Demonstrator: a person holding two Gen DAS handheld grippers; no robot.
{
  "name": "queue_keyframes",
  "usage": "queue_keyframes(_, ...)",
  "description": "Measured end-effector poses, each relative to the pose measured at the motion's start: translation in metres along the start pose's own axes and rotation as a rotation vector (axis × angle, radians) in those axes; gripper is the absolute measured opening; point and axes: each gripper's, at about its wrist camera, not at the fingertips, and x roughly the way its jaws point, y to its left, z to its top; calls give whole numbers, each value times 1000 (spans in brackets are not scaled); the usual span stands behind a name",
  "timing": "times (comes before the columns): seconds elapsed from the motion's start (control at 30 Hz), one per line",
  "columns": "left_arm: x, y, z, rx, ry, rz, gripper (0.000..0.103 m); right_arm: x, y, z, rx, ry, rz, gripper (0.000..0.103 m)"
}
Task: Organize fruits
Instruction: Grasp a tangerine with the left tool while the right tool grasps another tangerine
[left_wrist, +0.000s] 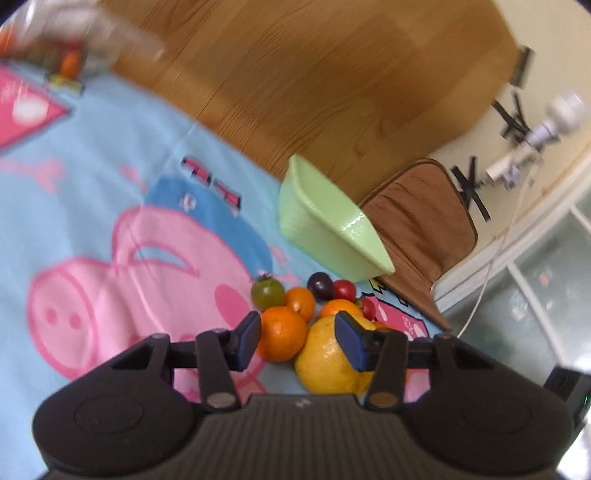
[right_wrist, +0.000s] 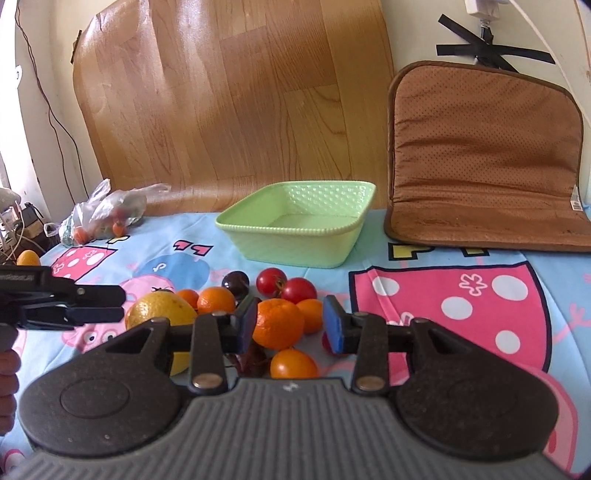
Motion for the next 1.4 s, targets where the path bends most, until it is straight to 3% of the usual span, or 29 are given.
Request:
queue_keyframes(0.1,5,10,-2,-67,-4,-30,44,5,1,1,6,9,5,42)
queue_keyframes(0.17,5,13,-6,-75,-11,5,31,8,4,1,-4,16,6,42)
queue_keyframes(0.33,-16,16,-13,-78,-45,9,22,24,0,-3,19,79,31,42)
queue_keyframes(0.37,-21,17,-15,-77,-49,13,19,26,-2,-4,31,92,40,41)
queue_keyframes(0.43,-32,19,-21,-73,-49,8,3,24,-4,-4,48,89,49,41)
queue_keyframes(0.67,-52,17,-45,-12,-26,54,5,-17,2,-13,-26,-7,115,40)
queue_keyframes(0.77,-54,9,-45,51,-54,86,15,-27,10,-30,-105,11,110,40)
queue_keyframes(0.83,-53,5,-37,57,-62,89,34,-29,13,-40,-125,38,130,40)
queue_keyframes(0.9,-50,1,-26,59,-80,82,46,-29,16,-47,-136,59,159,41)
queue_keyframes(0.93,-47,-1,-20,69,-92,88,47,-29,18,-49,-142,68,169,41)
queue_keyframes(1.1,-21,-13,7,116,-89,144,47,-23,27,-56,-145,90,196,42)
queue_keyframes(1.17,-8,-15,8,144,-57,183,37,-24,29,-60,-151,85,195,42)
queue_keyframes(1.2,-4,-13,6,147,-43,196,22,-24,28,-61,-150,88,198,42)
queue_keyframes(1.4,-28,-3,-11,101,-84,166,16,-23,27,-64,-153,89,210,42)
